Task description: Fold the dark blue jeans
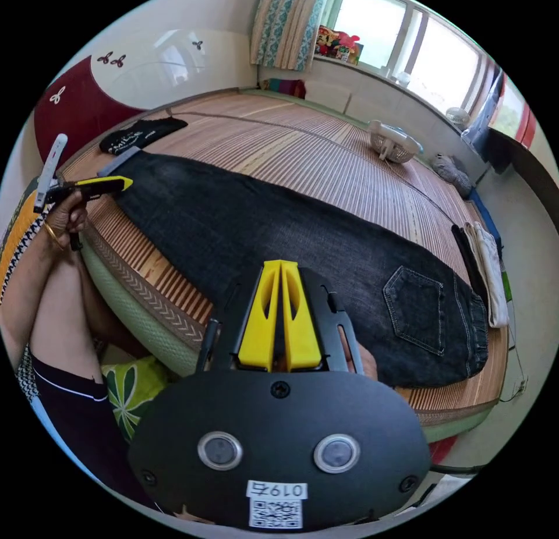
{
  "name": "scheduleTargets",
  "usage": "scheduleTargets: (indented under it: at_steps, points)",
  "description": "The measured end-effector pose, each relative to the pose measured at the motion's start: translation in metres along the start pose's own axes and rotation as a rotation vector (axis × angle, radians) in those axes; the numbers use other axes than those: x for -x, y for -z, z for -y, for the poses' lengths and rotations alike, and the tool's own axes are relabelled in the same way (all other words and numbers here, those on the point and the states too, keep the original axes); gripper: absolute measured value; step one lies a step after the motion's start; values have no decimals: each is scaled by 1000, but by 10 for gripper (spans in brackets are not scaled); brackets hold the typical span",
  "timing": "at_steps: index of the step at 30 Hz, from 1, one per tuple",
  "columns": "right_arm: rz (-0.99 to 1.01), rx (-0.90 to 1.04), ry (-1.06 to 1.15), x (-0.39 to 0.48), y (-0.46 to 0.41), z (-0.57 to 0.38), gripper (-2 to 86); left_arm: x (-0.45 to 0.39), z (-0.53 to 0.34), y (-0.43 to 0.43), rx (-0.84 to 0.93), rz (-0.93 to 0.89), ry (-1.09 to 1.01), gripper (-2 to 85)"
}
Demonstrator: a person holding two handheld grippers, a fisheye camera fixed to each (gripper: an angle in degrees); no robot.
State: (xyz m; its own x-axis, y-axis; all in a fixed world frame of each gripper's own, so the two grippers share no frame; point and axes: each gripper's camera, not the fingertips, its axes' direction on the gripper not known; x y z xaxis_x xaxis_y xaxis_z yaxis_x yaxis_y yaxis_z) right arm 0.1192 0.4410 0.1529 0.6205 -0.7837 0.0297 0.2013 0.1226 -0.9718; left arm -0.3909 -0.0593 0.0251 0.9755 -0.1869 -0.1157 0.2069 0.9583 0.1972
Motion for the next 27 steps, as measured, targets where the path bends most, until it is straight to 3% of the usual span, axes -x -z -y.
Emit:
scheduleTargets:
  at_steps: [12, 19, 27]
  points:
    - [36, 76, 17, -2, -30, -10, -10, 12, 2, 18, 44, 0, -42, 8]
    - [55, 72, -7, 0, -32, -11, -10, 23, -23, 93, -73, -43, 44, 8]
    - [73, 39, -6, 1, -29, -12, -10, 57, -44, 92, -5, -71, 261, 10]
